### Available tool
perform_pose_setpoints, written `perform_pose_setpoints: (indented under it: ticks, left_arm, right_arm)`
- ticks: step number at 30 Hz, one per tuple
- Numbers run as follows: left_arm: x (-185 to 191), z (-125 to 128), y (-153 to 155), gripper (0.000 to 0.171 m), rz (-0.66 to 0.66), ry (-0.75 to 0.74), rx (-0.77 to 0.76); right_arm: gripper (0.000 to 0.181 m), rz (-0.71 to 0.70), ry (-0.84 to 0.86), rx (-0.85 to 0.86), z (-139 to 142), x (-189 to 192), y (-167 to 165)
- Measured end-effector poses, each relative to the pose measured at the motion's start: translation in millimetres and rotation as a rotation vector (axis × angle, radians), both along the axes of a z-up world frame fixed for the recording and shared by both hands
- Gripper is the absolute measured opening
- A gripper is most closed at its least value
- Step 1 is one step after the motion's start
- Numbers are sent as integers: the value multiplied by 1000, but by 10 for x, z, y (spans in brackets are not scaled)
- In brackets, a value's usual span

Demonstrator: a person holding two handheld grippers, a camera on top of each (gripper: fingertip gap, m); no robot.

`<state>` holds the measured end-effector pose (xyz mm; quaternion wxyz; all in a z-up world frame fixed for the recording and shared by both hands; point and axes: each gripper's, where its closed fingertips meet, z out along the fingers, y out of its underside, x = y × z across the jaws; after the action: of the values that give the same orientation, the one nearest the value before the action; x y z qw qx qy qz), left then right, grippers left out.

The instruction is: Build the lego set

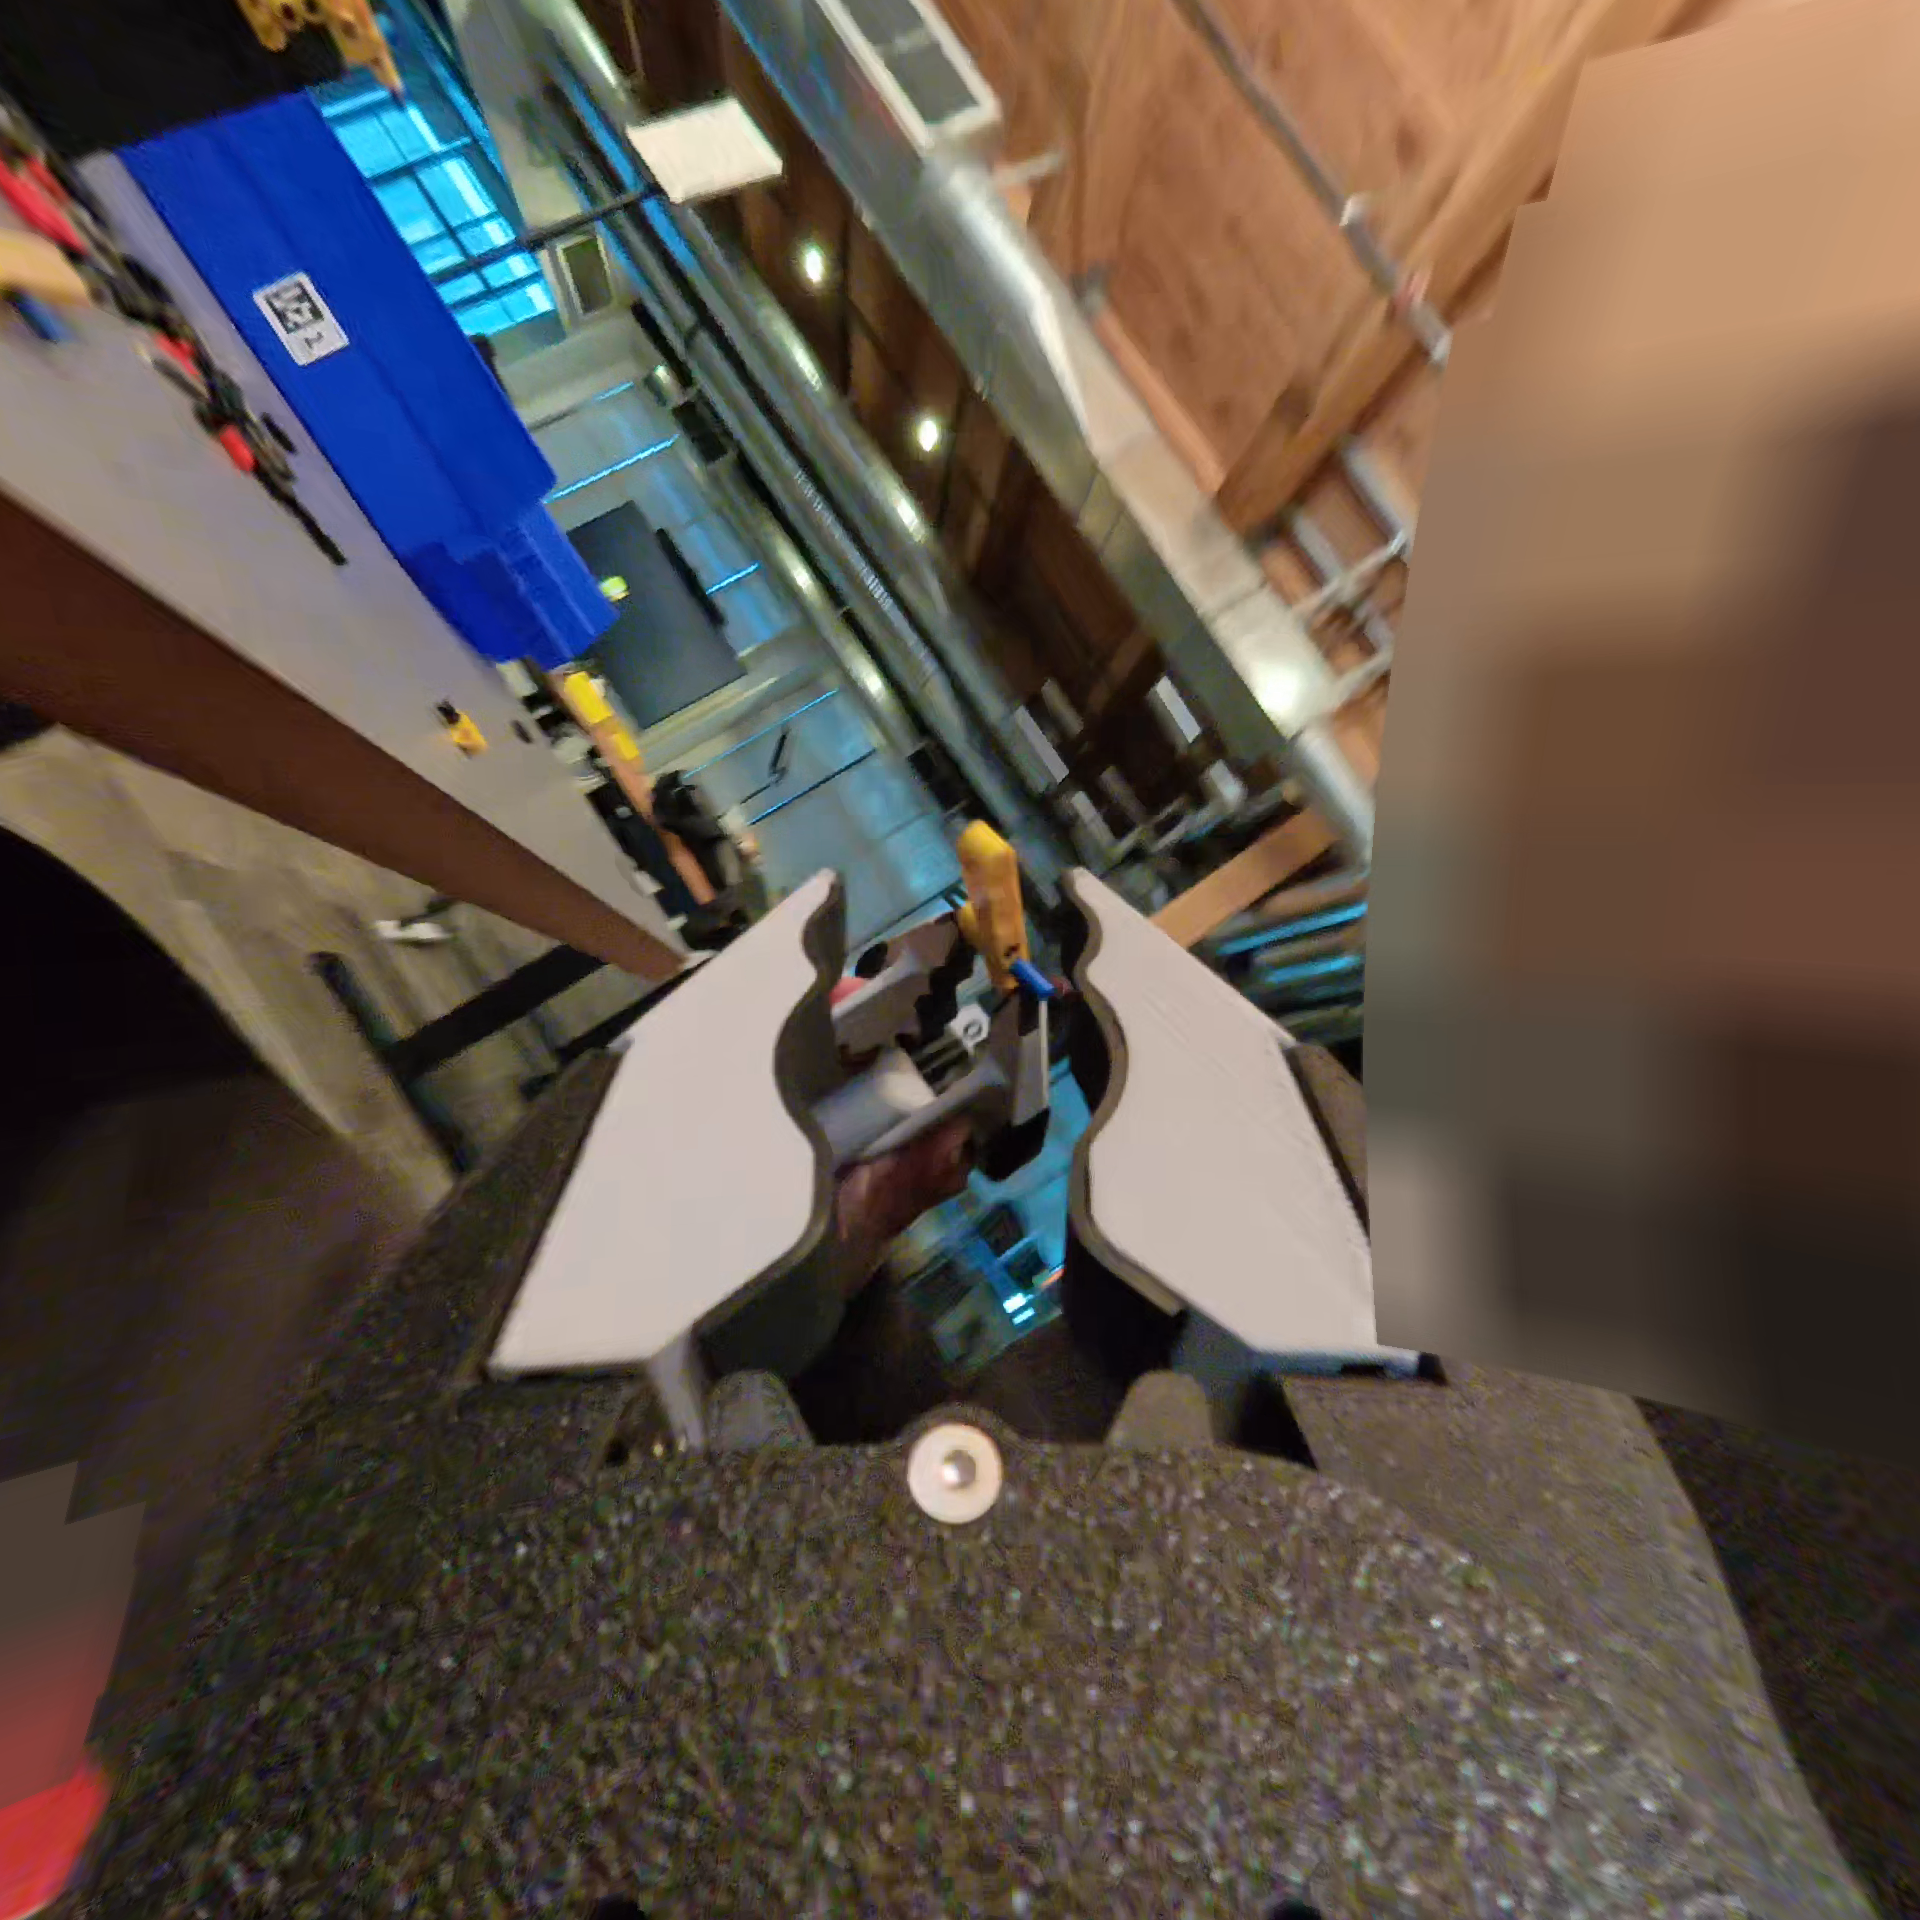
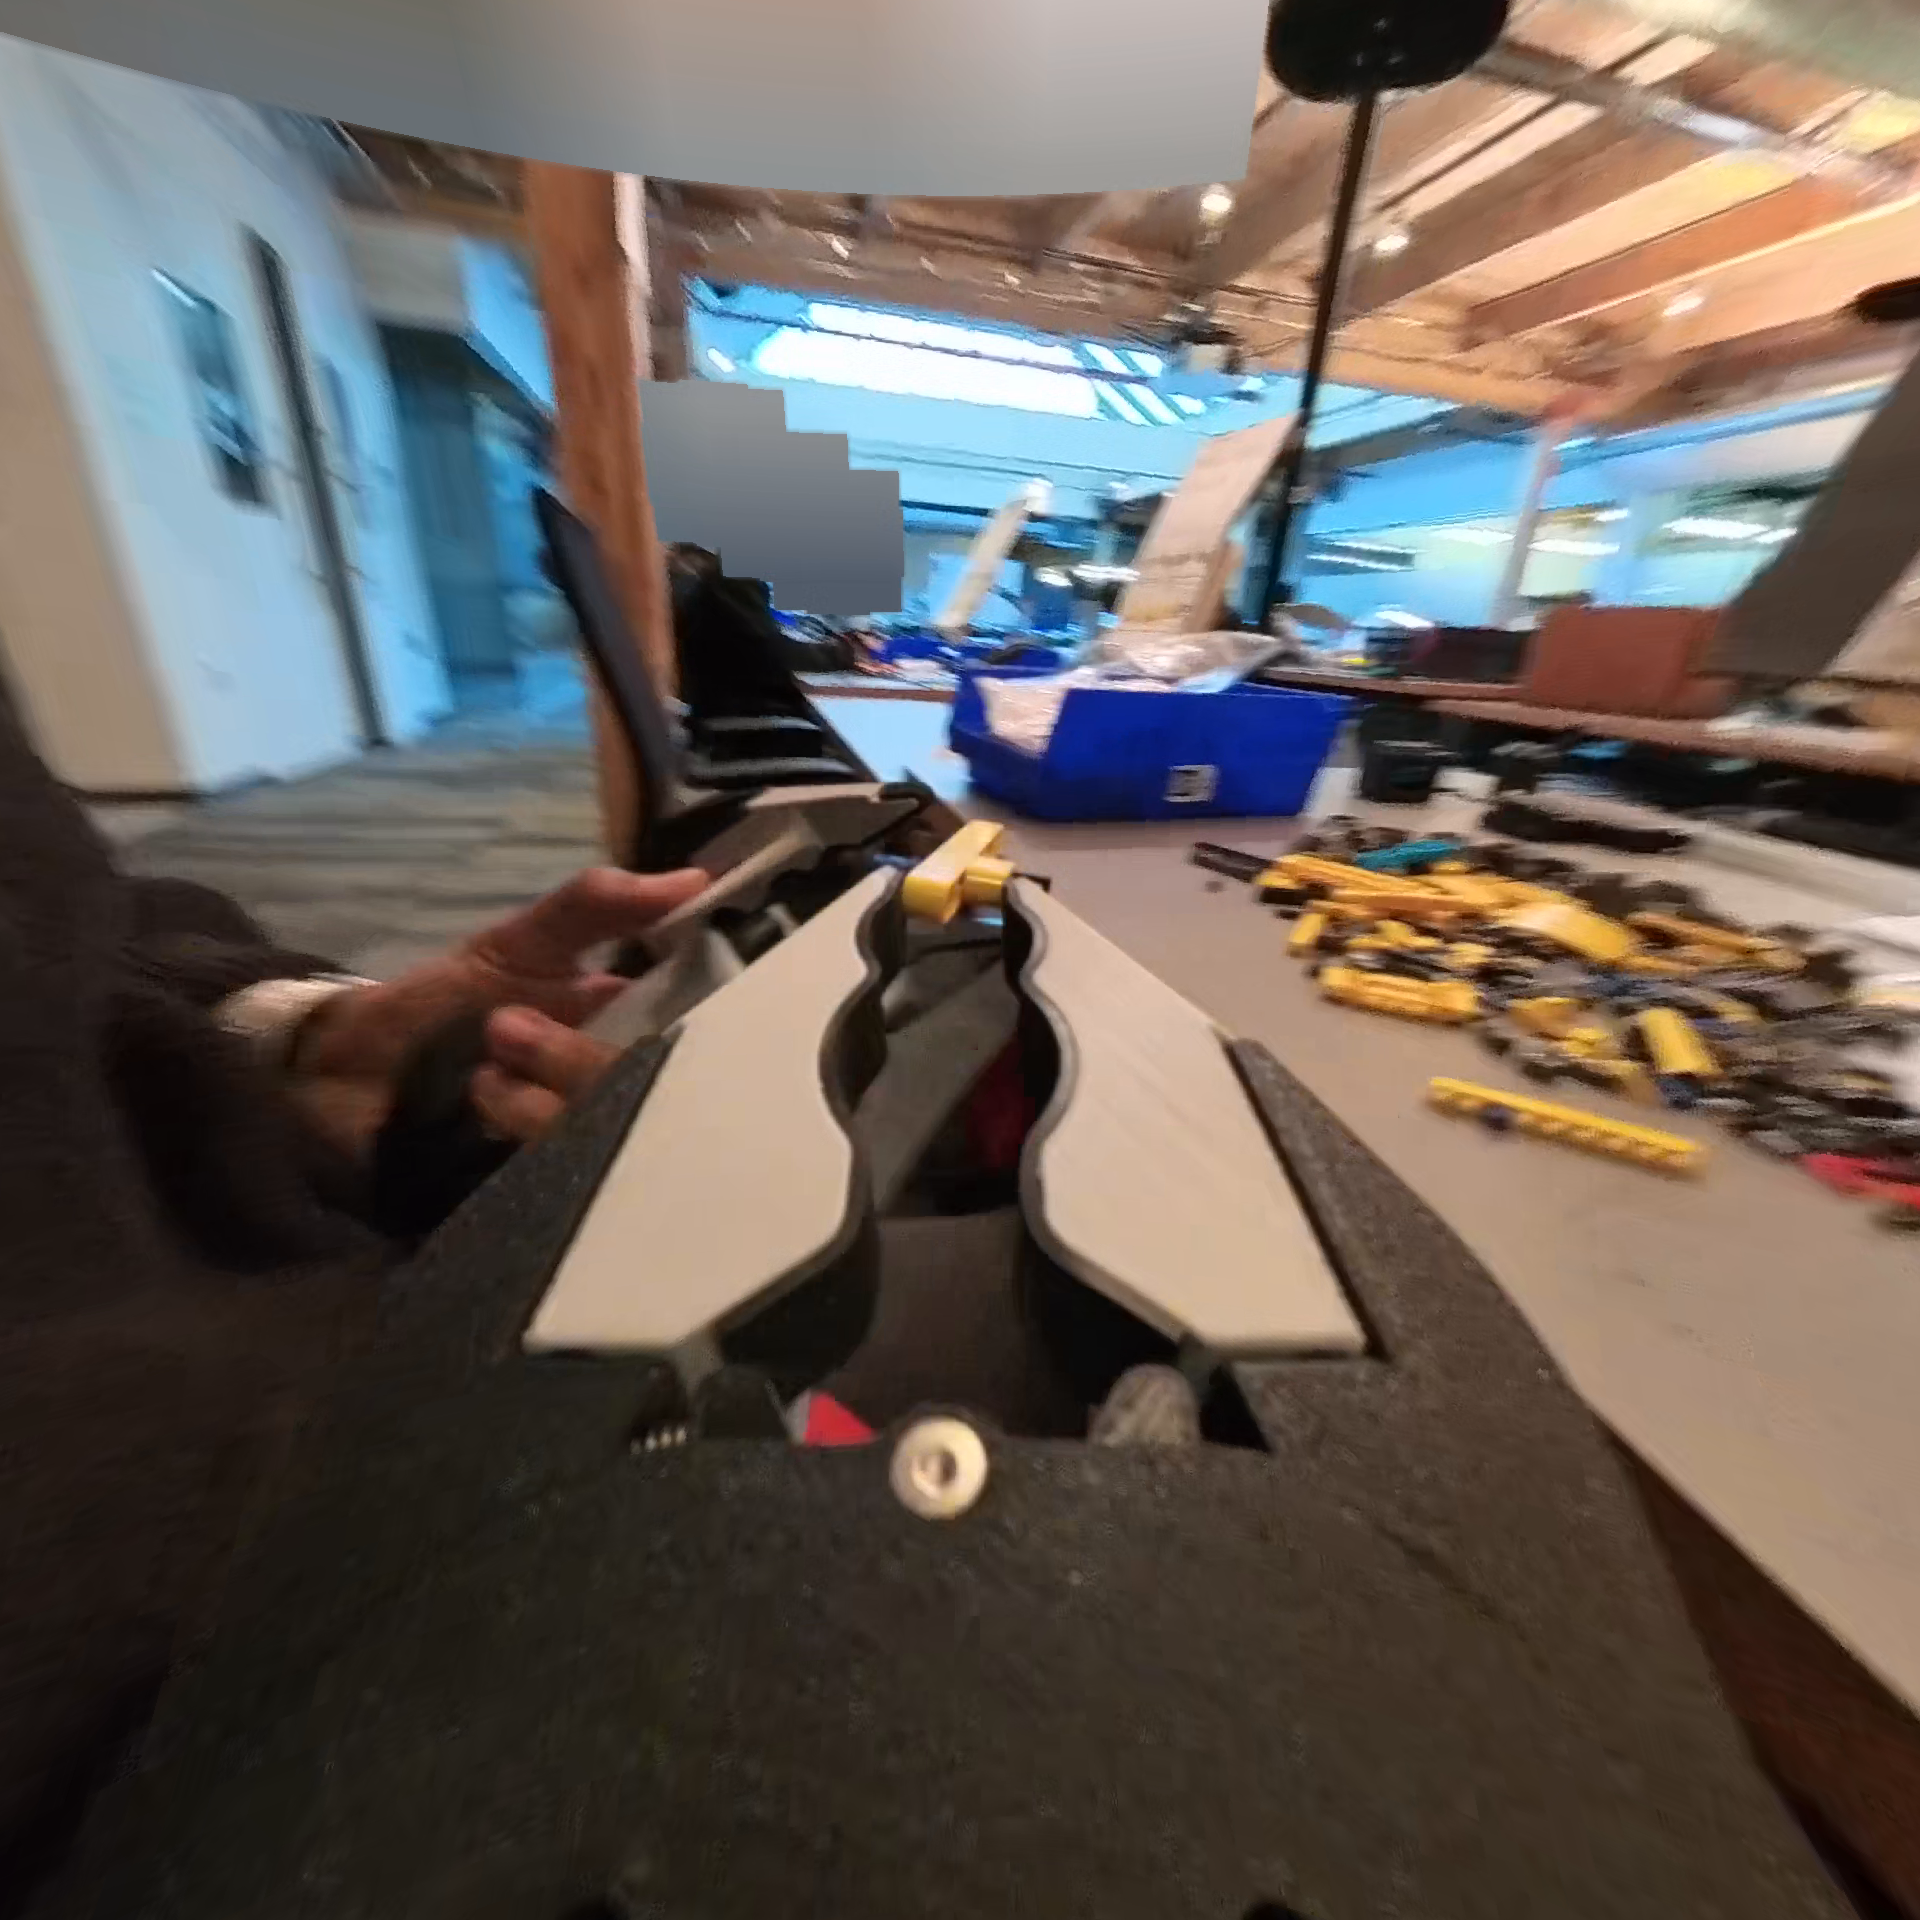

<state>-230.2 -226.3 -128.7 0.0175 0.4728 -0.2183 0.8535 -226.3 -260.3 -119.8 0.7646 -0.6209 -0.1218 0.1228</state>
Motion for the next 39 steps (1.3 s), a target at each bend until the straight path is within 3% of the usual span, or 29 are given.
perform_pose_setpoints:
  ticks: [2,6,11,16,18,21,33,39]
  left_arm:
    - [-38,41,-77,51,-17,-23,156]
    - [-136,13,-366,51,-164,-25,359]
    - [-133,19,-542,52,-235,-47,321]
    - [-136,18,-570,46,-228,-53,355]
    - [-131,-16,-585,30,-221,-39,405]
    - [-150,-33,-586,26,-210,-41,471]
    - [-260,-23,-692,31,-267,-59,623]
    - [-295,-18,-532,32,-252,-34,663]
  right_arm:
    - [17,145,120,-9,9,-31,-100]
    - [17,379,399,-41,24,-3,-250]
    - [17,542,578,-105,-94,-80,-272]
    - [18,542,503,-149,-171,-194,-255]
    - [17,544,480,-143,-162,-221,-266]
    - [17,532,442,-137,-159,-243,-274]
    - [18,506,286,-125,-155,-334,-349]
    - [18,484,310,-111,-143,-261,-353]
